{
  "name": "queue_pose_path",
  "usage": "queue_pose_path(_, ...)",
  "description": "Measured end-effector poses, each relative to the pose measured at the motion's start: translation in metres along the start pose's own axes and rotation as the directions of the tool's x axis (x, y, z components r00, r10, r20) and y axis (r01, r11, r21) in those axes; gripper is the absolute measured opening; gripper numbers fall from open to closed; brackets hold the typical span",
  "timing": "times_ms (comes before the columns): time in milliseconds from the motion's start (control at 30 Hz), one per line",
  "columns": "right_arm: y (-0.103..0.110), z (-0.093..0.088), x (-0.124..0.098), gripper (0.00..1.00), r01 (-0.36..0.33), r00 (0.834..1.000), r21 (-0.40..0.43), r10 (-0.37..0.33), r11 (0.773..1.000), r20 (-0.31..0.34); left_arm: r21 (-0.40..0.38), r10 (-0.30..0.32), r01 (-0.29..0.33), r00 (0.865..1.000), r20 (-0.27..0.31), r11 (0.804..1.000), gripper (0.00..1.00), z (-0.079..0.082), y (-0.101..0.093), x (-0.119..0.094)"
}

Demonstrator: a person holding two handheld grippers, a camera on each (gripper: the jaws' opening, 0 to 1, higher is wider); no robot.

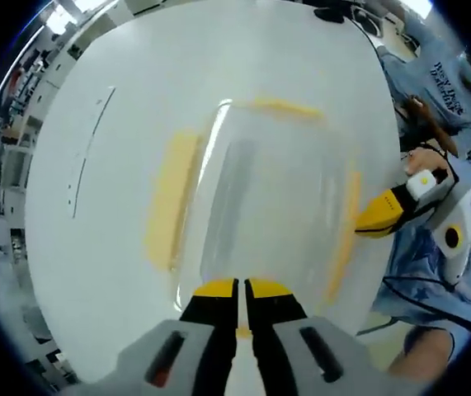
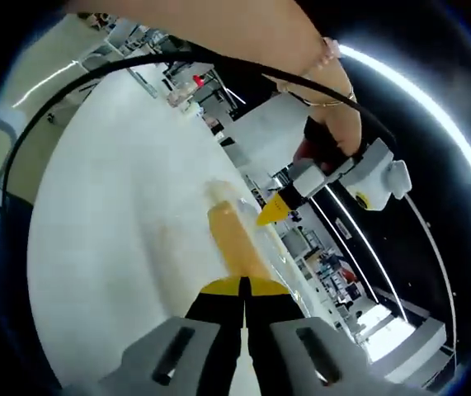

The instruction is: Snap each plastic latch of the storage box into its locked position after aligning the lid with the box until every specified latch is closed and the lid sits flush.

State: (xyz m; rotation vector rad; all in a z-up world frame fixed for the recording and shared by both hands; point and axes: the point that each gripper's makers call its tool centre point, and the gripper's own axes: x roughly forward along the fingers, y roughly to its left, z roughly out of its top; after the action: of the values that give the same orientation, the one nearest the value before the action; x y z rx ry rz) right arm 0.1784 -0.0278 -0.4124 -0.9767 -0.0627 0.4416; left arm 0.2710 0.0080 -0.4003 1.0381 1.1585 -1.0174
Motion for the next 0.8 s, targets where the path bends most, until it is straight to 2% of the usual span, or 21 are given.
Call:
queue_pose_path(67,0.0011,-0.003,0.0004,0.0,0.015,0.999,0.009,-0.015,1.0,-0.029,0.0,-0.001,0.001,1.0,-0.004,1.0,0.04,-0.0015,-0.0016,0.0)
queue_pose_path(267,-0.0005,-0.0028,0.0007,0.0,0.059,0.996,0.018,-0.058,0.998,-0.062,0.019,0.016,-0.016,1.0,-0.013,1.0,0.03,-0.0032,-0.0059,0.0004)
queue_pose_path(400,-0.0008,-0.0034,0.0034,0.0,0.09,0.992,-0.015,-0.091,0.996,-0.093,0.027,0.021,-0.021,1.0,-0.001,0.999,0.03,-0.0049,-0.0067,-0.0002)
queue_pose_path(667,-0.004,-0.0048,0.0042,0.0,0.104,0.989,-0.01,-0.104,0.995,-0.101,0.034,0.018,-0.019,1.0,0.022,0.999,0.03,-0.0032,-0.0067,-0.0005)
queue_pose_path(800,-0.0027,-0.006,0.0068,0.0,0.119,0.985,-0.047,-0.124,0.992,-0.123,0.056,0.015,-0.017,1.0,0.023,0.998,0.03,-0.0019,-0.0024,-0.0015)
